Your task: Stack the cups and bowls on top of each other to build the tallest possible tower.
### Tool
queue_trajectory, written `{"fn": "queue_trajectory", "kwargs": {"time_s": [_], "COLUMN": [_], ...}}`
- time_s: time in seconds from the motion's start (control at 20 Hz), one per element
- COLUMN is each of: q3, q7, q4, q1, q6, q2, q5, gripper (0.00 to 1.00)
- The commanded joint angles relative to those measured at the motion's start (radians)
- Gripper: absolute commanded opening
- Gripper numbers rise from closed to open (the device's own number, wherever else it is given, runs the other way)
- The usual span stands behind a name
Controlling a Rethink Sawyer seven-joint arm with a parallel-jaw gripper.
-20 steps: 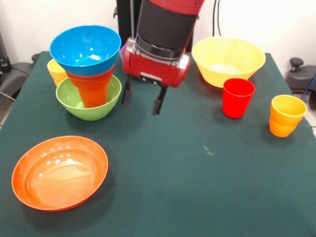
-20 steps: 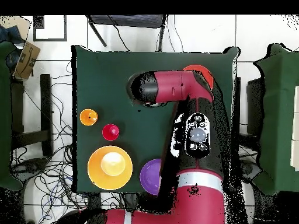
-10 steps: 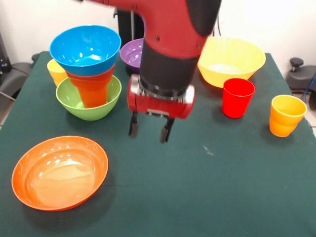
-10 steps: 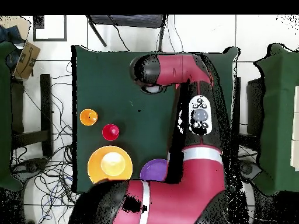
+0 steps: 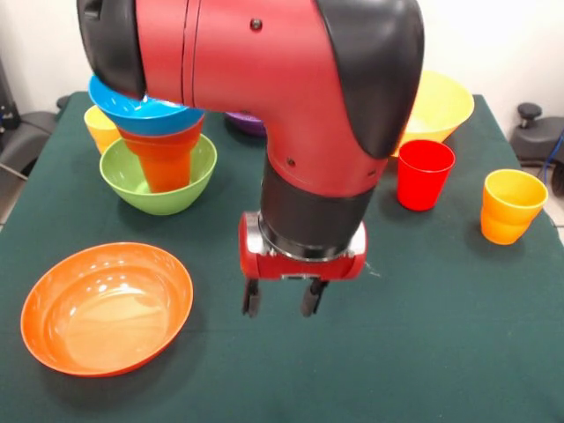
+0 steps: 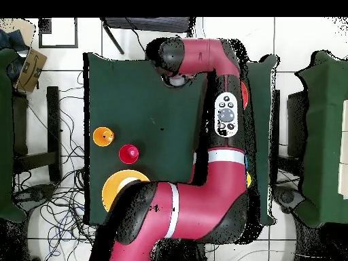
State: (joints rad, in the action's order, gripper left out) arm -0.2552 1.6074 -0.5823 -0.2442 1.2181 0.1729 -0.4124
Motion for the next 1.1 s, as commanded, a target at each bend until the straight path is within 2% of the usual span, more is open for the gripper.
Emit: {"fn": "queue_trajectory", "kwargs": {"time_s": [0.05,0.35,0.75,1.1], "q3": [-0.151,-0.156,-0.104,-0.002], "q7": [-0.393,-0.393,-0.422,-0.340], "q4": [0.261,0.253,0.190,-0.022], "q1": [0.014,0.006,-0.029,-0.057], "q6": [0.214,0.215,0.154,-0.050], "q2": [-0.062,-0.051,-0.037,0.037], "q5": [-0.097,-0.078,-0.074,-0.070], "gripper": [1.00,1.00,1.00,1.00]}}
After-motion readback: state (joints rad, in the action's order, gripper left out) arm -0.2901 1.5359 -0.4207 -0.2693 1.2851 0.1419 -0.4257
